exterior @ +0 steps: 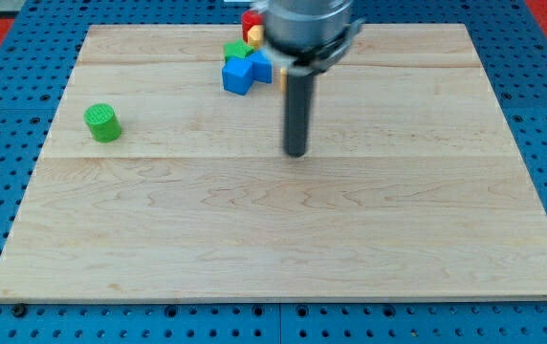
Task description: Push the green circle below to the blue cube
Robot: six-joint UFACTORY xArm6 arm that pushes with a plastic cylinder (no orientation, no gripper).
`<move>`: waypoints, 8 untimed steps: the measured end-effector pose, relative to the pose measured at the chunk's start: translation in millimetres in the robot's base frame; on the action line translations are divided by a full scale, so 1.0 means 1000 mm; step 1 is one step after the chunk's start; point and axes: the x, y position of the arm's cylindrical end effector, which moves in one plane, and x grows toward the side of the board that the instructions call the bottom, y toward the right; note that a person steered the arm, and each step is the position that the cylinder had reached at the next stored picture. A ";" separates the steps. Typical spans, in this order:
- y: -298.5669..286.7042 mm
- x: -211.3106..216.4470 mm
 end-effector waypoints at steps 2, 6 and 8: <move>-0.146 0.026; -0.243 -0.091; -0.239 -0.041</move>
